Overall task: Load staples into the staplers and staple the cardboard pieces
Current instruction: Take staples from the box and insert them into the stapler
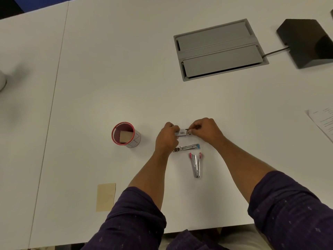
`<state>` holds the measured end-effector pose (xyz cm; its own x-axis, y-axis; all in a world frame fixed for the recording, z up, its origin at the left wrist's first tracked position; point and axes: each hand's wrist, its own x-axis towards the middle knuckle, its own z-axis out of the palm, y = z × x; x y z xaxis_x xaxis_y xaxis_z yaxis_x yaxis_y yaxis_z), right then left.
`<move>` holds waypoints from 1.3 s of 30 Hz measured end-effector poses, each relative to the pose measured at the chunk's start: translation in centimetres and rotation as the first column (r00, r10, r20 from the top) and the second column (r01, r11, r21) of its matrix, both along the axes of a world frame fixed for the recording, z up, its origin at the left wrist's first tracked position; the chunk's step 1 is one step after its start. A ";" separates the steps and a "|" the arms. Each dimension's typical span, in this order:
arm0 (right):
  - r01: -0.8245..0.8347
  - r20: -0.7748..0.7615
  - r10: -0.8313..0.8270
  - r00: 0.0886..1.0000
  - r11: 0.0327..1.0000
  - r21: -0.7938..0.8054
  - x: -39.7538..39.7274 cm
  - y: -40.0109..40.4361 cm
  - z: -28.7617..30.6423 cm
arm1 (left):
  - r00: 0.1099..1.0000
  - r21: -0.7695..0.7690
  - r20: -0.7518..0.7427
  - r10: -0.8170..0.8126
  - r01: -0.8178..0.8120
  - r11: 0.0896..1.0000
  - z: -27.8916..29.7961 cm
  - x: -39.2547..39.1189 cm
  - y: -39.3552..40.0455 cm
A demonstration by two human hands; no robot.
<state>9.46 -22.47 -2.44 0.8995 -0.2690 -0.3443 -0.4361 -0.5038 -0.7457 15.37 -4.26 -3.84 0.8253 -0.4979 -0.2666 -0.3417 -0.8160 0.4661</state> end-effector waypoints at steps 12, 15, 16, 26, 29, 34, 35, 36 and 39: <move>-0.066 -0.016 0.065 0.998 0.996 -0.062 0.4 -0.4 -0.2 | 1.000 0.002 0.009 -0.007 0.007 1.000 0.0 0.0 0.0; -0.037 -0.008 0.036 0.999 0.997 -0.072 0.2 -0.5 -0.4 | 1.000 0.006 0.008 -0.007 0.007 1.000 0.1 0.0 0.0; -0.027 -0.011 0.026 1.000 0.997 -0.071 0.2 -0.5 -0.4 | 1.000 0.009 0.008 -0.009 0.009 1.000 0.1 0.0 0.0; 0.361 -0.024 -0.364 0.931 0.911 0.199 -1.5 -1.4 -1.1 | 1.000 0.010 0.006 -0.013 0.013 1.000 0.1 0.0 0.0; 0.431 -0.098 -0.421 0.902 0.858 0.278 -2.1 -1.5 -1.5 | 1.000 0.010 0.005 -0.011 0.011 1.000 0.0 0.0 0.0; 0.397 -0.104 -0.383 0.918 0.874 0.280 -2.1 -1.1 -1.2 | 1.000 0.016 0.005 -0.017 0.017 1.000 0.0 0.1 0.0; 0.383 -0.102 -0.370 0.924 0.884 0.267 -2.1 -0.9 -1.1 | 1.000 0.016 0.006 -0.017 0.017 1.000 0.0 0.1 0.0; 0.370 -0.095 -0.358 0.929 0.892 0.257 -2.1 -0.7 -1.1 | 1.000 0.017 0.009 -0.016 0.016 1.000 0.0 0.1 0.0; 0.316 -0.051 -0.312 0.949 0.929 0.192 -2.2 -0.3 -1.1 | 1.000 0.018 0.012 -0.015 0.014 1.000 0.0 0.1 0.0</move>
<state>7.29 -22.75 -3.50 0.7725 -0.4623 -0.4353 -0.5639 -0.1843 -0.8050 15.43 -4.29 -3.80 0.8212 -0.5050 -0.2659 -0.3591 -0.8193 0.4470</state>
